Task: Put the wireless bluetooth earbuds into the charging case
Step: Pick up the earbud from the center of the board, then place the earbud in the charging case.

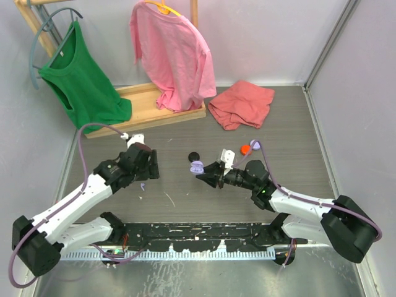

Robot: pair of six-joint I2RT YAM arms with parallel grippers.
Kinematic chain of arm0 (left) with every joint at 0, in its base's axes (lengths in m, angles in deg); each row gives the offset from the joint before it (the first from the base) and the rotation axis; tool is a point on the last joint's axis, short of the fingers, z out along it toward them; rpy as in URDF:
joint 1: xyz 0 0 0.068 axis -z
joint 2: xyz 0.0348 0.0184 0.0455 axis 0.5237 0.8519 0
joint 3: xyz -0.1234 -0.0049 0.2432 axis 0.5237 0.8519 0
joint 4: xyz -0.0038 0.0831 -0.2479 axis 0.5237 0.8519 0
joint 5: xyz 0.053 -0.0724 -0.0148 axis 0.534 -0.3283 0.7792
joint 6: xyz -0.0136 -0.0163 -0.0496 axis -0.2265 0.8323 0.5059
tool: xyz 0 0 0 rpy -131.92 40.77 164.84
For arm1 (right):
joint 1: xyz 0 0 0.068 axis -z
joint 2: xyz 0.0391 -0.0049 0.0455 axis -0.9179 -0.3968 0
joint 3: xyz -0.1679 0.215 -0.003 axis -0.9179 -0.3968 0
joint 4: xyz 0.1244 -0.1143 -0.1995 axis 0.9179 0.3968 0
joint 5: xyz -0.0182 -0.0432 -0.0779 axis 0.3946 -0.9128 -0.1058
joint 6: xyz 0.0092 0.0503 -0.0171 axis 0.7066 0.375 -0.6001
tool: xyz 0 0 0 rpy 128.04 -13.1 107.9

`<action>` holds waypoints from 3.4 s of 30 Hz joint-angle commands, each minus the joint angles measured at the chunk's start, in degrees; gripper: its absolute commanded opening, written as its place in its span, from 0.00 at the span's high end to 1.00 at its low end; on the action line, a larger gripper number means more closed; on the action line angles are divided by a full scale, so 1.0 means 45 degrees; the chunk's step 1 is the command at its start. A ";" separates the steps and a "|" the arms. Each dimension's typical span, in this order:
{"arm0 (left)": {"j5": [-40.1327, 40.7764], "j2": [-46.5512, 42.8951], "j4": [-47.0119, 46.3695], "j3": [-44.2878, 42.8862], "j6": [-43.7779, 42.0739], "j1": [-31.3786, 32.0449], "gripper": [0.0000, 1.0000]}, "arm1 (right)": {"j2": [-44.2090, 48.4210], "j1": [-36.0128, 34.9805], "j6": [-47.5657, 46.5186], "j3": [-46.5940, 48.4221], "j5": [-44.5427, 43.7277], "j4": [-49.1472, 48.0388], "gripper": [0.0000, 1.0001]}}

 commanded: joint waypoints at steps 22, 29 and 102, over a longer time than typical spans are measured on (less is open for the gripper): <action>-0.1658 0.5402 -0.0827 0.0612 -0.0163 -0.3376 0.59 | -0.0034 -0.0063 0.0091 -0.0580 -0.2205 -0.1990 0.98; -0.1942 0.6084 -0.1158 0.0531 -0.0413 -0.3445 0.64 | -0.0057 -0.0054 0.0111 -0.0565 -0.2167 -0.1990 0.98; -0.3201 -0.0662 -1.2106 0.0601 -0.5982 0.4579 0.97 | -0.0767 -0.0081 0.1961 -0.0793 -0.1129 -0.6932 0.99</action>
